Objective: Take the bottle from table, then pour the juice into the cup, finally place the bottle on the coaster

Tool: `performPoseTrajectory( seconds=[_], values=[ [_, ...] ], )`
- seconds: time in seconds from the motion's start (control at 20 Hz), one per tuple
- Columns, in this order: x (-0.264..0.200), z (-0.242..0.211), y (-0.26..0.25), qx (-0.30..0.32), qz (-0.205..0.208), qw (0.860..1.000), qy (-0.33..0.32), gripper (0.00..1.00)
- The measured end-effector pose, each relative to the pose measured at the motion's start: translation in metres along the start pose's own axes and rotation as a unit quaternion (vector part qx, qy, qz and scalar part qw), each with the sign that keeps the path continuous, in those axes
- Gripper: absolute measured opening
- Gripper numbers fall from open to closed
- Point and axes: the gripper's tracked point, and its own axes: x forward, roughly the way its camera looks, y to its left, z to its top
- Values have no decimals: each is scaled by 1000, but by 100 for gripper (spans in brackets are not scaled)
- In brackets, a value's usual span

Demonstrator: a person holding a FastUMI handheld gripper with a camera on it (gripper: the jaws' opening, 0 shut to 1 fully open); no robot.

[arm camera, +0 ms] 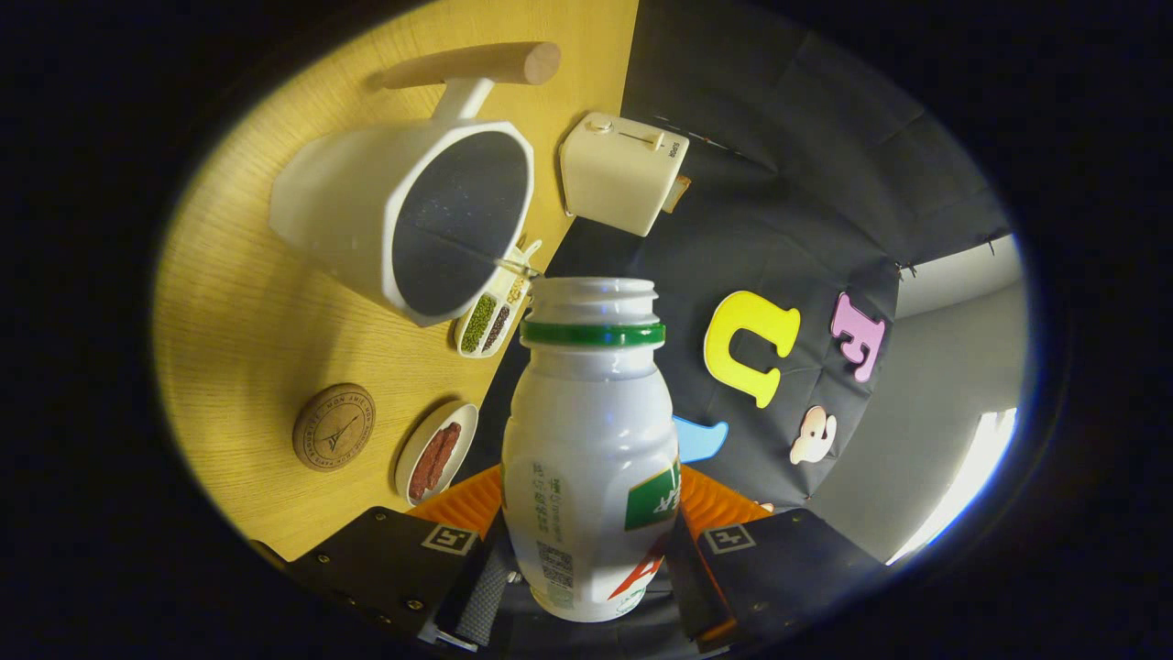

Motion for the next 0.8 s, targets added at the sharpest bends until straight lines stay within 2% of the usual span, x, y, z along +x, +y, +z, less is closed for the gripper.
performPoseTrajectory(
  seconds=[0.8],
  values=[
    [-1,6,0,-12,1,1000,-5,74]
  ],
)
